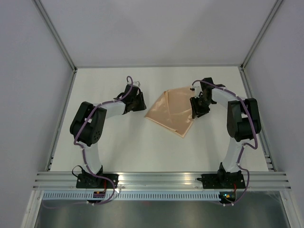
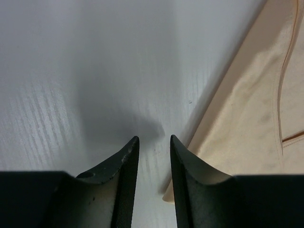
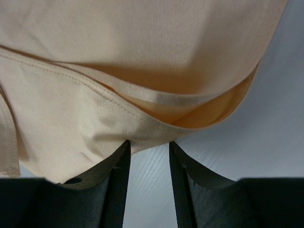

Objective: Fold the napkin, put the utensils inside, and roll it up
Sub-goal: Adjust the napkin at the center of the board.

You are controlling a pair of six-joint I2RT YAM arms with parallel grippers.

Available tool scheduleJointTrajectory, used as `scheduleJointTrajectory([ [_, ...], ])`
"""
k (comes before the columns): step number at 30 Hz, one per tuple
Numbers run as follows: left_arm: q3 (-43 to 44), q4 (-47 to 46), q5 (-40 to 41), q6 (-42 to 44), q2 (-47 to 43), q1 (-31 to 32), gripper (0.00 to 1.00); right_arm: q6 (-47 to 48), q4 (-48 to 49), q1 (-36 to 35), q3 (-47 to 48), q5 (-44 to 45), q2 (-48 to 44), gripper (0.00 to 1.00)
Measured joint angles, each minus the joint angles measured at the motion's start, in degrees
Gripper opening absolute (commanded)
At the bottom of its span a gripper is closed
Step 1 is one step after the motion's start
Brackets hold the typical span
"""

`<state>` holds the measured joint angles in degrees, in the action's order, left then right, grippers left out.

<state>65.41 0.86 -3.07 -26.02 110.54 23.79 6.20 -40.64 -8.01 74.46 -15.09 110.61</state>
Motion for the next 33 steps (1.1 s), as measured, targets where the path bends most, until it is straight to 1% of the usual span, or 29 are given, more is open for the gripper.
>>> scheduleJointTrajectory([
  [12,-7.0,-10.7,0.6,-6.3,-1.6,2.9,0.36,-0.5,0.7,-1.7,12.8,0.2,8.9,0.44],
  [18,-11.6,-14.5,1.4,-9.4,-3.7,4.5,0.36,-0.9,1.1,-2.7,16.9,0.0,11.6,0.44],
  [23,-14.7,-15.7,1.6,-10.9,-5.8,5.1,0.37,-0.9,1.1,-3.4,19.2,-0.1,13.1,0.45],
  [28,-15.9,-15.9,1.6,-11.3,-6.8,5.2,0.37,-0.9,1.0,-3.7,20.5,-0.3,13.9,0.45],
  [30,-16.2,-16.2,1.6,-11.3,-6.9,5.2,0.38,-0.9,0.8,-3.7,20.9,-0.3,14.0,0.46],
  [33,-17.1,-16.3,1.8,-11.5,-7.8,5.2,0.42,-0.9,0.7,-3.7,21.2,-0.3,14.0,0.49],
])
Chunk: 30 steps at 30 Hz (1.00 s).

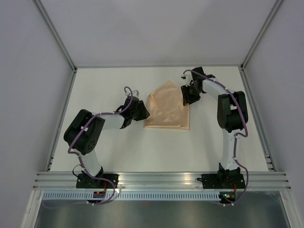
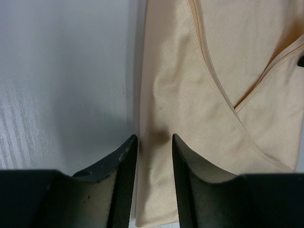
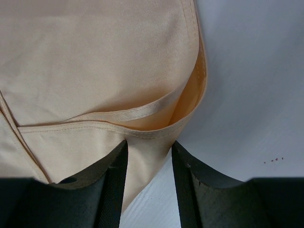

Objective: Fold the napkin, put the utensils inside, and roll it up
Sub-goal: Adjust the napkin at the center of the board.

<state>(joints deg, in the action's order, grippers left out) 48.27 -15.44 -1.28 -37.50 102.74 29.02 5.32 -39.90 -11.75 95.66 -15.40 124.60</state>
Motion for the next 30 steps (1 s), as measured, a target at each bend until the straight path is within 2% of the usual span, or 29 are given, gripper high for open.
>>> scheduleJointTrajectory([
  [4,-1.0,1.3,0.8,0.0,-1.7,-0.1,0.47,0.5,-0.5,0.0,0.4,0.5,-0.3,0.55],
  [12,-1.3,4.7,1.7,0.8,-6.1,-0.4,0.49,4.0,-3.0,0.0,1.7,2.0,-6.1,0.59],
  [18,-1.4,4.5,1.8,1.1,-9.1,-0.4,0.49,10.7,-2.3,-0.2,-4.1,0.8,-18.6,0.59],
  [21,-1.4,4.4,2.3,1.1,-10.1,-0.4,0.50,15.1,1.5,-1.7,-13.2,0.9,-26.7,0.60],
  [25,-1.4,4.8,2.8,1.3,-13.5,-0.4,0.52,19.3,4.7,-8.2,-23.5,4.6,-33.1,0.60],
  [30,-1.4,5.6,3.3,1.6,-20.9,-0.4,0.53,23.1,9.1,-18.1,-29.8,6.5,-34.0,0.60],
])
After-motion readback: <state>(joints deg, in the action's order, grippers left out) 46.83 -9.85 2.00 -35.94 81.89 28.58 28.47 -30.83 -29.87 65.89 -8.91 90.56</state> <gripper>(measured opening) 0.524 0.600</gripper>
